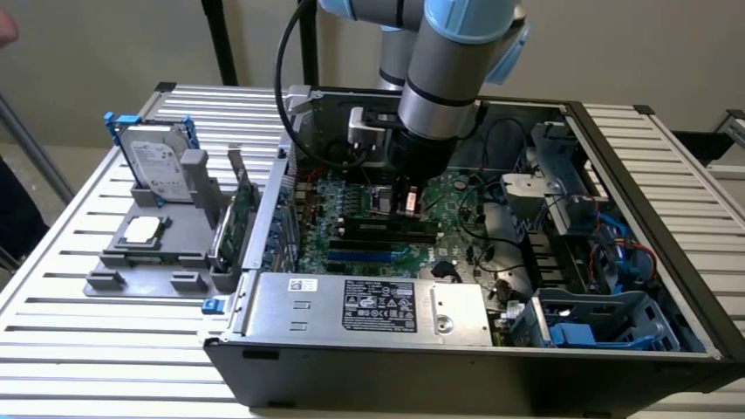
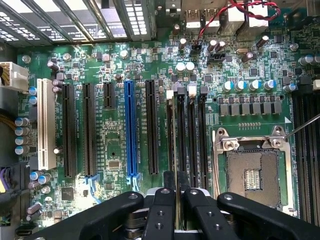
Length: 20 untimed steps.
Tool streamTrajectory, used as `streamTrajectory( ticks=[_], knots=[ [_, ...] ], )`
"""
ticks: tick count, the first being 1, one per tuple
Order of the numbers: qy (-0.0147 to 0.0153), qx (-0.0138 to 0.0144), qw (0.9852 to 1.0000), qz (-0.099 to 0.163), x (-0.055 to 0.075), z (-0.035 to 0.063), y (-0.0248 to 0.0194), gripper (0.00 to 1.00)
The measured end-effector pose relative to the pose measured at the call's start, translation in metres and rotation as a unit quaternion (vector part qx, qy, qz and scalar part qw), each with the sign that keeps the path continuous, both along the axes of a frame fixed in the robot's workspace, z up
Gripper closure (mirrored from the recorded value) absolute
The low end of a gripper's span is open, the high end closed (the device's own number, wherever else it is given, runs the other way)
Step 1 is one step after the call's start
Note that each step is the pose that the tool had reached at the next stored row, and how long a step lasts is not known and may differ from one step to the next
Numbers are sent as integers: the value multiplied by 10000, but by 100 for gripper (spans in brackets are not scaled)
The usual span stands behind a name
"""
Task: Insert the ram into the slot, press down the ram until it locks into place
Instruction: 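Insert the ram into the slot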
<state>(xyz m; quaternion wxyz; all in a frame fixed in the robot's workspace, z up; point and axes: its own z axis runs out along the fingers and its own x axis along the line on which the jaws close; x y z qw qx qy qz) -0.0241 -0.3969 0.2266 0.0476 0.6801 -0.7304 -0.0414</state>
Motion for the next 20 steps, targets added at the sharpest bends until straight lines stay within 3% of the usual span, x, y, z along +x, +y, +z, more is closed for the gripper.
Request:
streamTrajectory(
  ticks=[20],
  knots=[
    [8,-44,10000,9,3,-19,13,86]
  ],
)
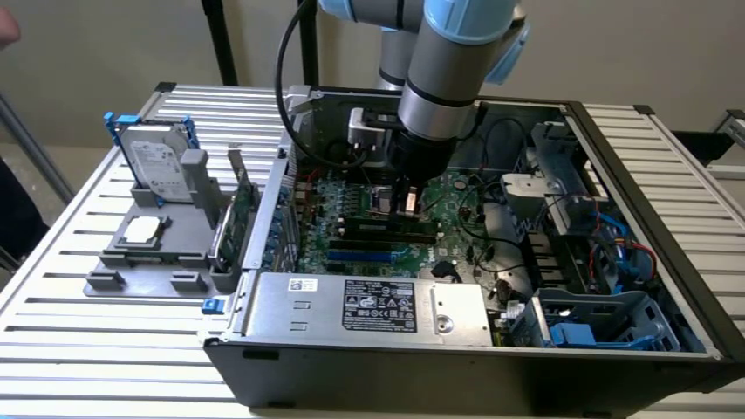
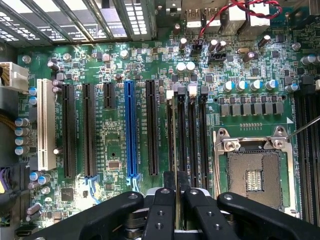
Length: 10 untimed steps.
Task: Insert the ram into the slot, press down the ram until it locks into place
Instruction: 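Insert the ram into the slot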
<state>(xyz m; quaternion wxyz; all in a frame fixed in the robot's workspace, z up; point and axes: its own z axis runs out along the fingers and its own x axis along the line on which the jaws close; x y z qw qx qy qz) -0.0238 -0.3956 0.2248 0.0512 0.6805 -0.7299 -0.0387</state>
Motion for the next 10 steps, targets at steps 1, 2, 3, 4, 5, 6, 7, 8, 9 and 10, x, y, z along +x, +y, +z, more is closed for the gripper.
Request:
streamTrajectory(
  ticks=[1,2,3,4,5,6,7,8,9,10],
  knots=[
    [0,-3,10000,4,1,0,0,86],
    [0,-5,10000,8,0,-1,0,86],
    [0,-8,10000,11,0,-1,0,86],
    [0,-11,10000,15,0,-1,0,86],
    [0,-14,10000,19,0,-1,0,86],
    [-1,-16,10000,24,0,-2,0,86],
    [0,-18,10000,28,1,-3,0,86],
    [-1,-18,10000,29,0,-5,0,86],
    [-1,-19,10000,31,0,-6,0,86],
    [-1,-20,10000,32,0,-8,0,86]
  ],
)
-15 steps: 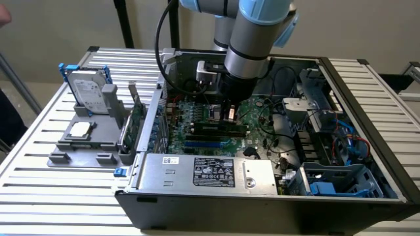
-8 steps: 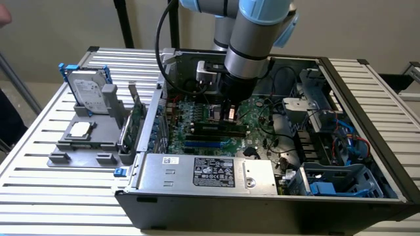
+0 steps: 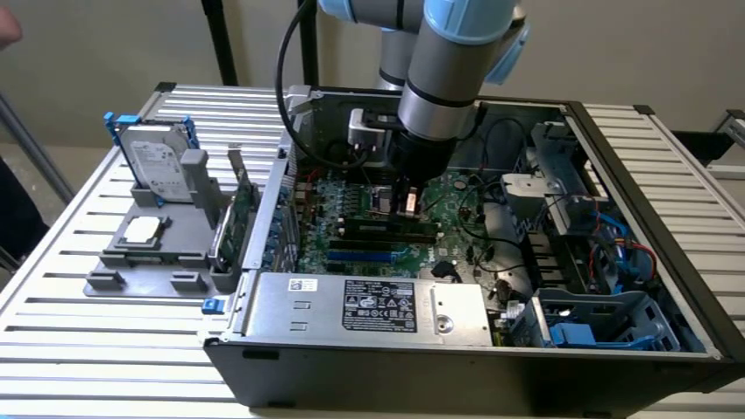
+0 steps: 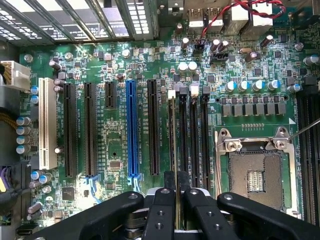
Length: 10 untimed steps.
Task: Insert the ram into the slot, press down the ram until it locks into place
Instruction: 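Insert the ram into the slot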
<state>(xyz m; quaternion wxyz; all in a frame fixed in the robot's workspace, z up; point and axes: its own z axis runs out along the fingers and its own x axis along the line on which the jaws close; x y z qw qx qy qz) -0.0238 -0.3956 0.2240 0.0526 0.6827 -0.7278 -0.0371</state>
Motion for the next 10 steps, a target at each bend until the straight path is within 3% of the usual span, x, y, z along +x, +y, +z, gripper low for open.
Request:
streamTrajectory(
  ticks=[10],
  knots=[
    [-1,1,10000,1,-4,-15,1,86]
  ],
)
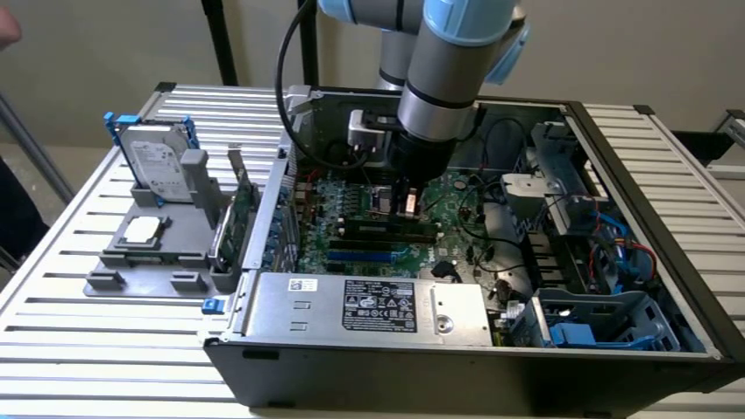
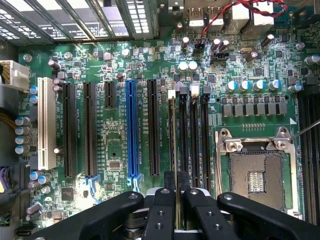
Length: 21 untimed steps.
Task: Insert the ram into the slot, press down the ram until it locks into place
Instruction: 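Insert the ram into the slot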
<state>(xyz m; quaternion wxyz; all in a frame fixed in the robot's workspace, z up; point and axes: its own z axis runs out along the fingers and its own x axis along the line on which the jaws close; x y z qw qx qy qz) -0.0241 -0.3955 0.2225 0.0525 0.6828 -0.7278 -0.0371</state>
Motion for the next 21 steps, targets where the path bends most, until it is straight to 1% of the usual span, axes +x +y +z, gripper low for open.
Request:
streamTrajectory(
  ticks=[5,7,8,9,10,15,16,18,19,20,21],
  knots=[
    [1,-2,10000,0,-11,-8,0,86],
    [1,-1,10000,0,-12,-8,0,85],
    [1,0,10000,0,-12,-7,0,78],
    [0,1,10000,0,-12,3,0,78],
    [1,0,10000,-1,-12,30,0,78],
    [1,-1,10000,0,-12,248,0,78],
    [1,-1,10000,0,-12,273,0,78],
    [1,0,10000,1,-12,277,0,80],
    [0,0,10000,1,-12,277,0,87],
    [1,-1,10000,1,-12,277,0,87],
    [0,0,10000,0,-12,277,0,89]
  ],
)
